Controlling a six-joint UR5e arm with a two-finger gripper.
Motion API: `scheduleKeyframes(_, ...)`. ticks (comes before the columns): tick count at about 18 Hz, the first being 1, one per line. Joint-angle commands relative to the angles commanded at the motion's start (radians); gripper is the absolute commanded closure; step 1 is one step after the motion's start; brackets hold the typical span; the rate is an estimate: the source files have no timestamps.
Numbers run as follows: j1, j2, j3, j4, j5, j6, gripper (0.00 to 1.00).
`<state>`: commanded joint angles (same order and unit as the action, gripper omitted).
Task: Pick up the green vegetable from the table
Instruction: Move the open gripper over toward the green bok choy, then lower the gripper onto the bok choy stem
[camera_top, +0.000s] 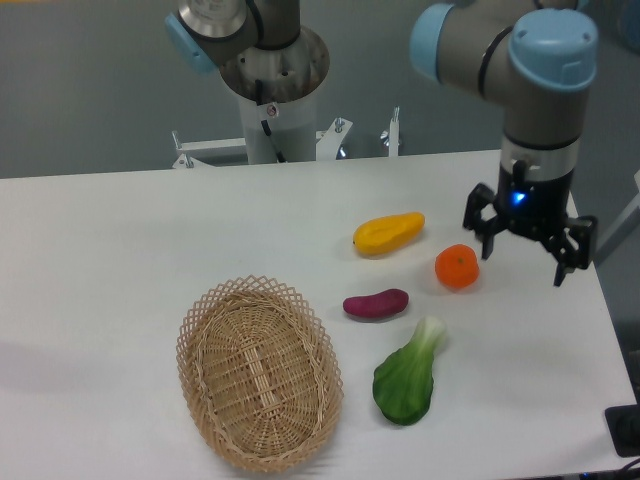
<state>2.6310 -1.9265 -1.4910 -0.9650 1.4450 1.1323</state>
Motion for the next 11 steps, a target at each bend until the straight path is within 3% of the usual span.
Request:
scheduleKeyframes(4, -0.034, -0.061, -0.008, 0.031, 0.002, -0.085, 0.0)
scheduleKeyframes(11, -0.057, -0.14, -0.035, 0.048, 0.012, -0.065, 0.0)
